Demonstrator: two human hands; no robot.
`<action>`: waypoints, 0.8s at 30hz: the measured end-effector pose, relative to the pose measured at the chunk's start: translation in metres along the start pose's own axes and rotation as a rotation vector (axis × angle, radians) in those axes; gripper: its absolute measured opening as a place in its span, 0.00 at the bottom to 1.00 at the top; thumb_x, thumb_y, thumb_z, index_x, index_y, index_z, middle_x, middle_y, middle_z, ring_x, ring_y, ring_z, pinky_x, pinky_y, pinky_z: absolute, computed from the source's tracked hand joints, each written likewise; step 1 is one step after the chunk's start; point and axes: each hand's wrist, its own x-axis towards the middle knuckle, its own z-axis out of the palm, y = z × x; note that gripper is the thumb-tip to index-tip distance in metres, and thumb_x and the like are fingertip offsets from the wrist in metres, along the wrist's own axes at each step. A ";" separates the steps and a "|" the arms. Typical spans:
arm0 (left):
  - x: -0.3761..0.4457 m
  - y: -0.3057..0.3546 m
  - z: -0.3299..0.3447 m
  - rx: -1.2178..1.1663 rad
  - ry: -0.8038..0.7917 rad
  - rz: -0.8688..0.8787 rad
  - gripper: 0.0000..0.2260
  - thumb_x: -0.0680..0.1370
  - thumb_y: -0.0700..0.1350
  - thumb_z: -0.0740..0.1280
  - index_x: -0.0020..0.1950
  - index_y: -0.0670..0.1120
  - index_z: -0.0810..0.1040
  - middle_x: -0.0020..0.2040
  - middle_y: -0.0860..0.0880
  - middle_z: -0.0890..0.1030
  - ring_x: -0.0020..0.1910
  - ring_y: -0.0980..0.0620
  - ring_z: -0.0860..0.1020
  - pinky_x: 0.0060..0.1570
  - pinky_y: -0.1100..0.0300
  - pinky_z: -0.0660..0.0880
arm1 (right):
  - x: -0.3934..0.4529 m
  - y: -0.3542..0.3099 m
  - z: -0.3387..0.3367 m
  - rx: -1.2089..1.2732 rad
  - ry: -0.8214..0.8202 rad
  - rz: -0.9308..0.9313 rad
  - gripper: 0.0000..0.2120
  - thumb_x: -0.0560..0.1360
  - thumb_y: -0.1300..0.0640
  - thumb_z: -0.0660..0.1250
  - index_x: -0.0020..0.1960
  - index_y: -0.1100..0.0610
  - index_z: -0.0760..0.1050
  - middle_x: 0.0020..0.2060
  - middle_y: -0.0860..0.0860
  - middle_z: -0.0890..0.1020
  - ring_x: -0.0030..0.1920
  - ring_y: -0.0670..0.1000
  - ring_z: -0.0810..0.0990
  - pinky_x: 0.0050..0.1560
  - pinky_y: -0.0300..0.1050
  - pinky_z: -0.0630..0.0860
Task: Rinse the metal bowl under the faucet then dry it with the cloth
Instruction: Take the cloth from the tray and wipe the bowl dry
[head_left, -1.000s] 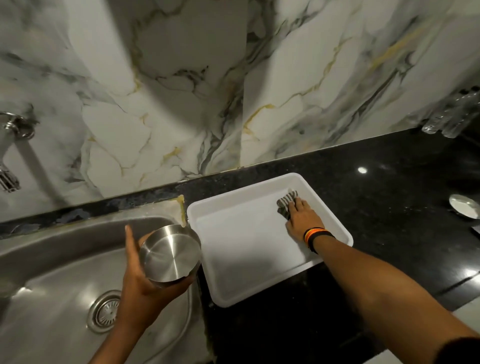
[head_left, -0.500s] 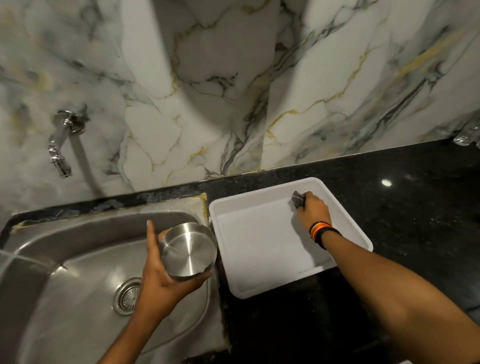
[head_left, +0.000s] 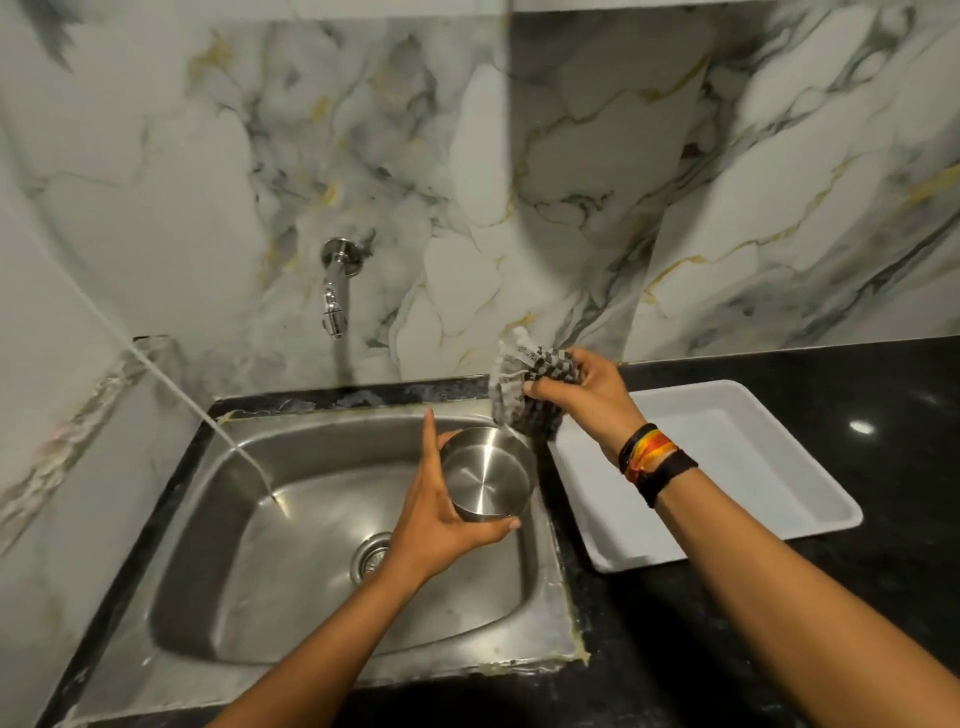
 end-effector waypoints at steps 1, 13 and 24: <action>-0.002 -0.002 -0.007 -0.006 0.004 0.002 0.73 0.61 0.56 0.89 0.84 0.63 0.32 0.72 0.75 0.65 0.72 0.70 0.69 0.69 0.71 0.68 | -0.008 -0.003 0.013 -0.026 -0.015 -0.070 0.10 0.72 0.68 0.78 0.46 0.61 0.78 0.41 0.58 0.85 0.42 0.46 0.85 0.45 0.41 0.83; -0.018 -0.021 -0.053 0.019 0.002 0.100 0.68 0.65 0.59 0.85 0.87 0.58 0.36 0.79 0.67 0.64 0.75 0.61 0.72 0.73 0.61 0.72 | -0.085 0.026 0.100 -1.126 -0.341 -0.367 0.20 0.74 0.61 0.68 0.66 0.54 0.78 0.63 0.53 0.77 0.61 0.56 0.80 0.60 0.53 0.80; -0.025 -0.029 -0.068 0.148 -0.073 0.110 0.73 0.60 0.61 0.87 0.83 0.66 0.29 0.84 0.49 0.61 0.81 0.55 0.61 0.78 0.57 0.63 | -0.089 0.019 0.134 -1.333 -0.406 -0.245 0.16 0.76 0.53 0.69 0.61 0.55 0.73 0.53 0.57 0.84 0.51 0.62 0.84 0.50 0.56 0.83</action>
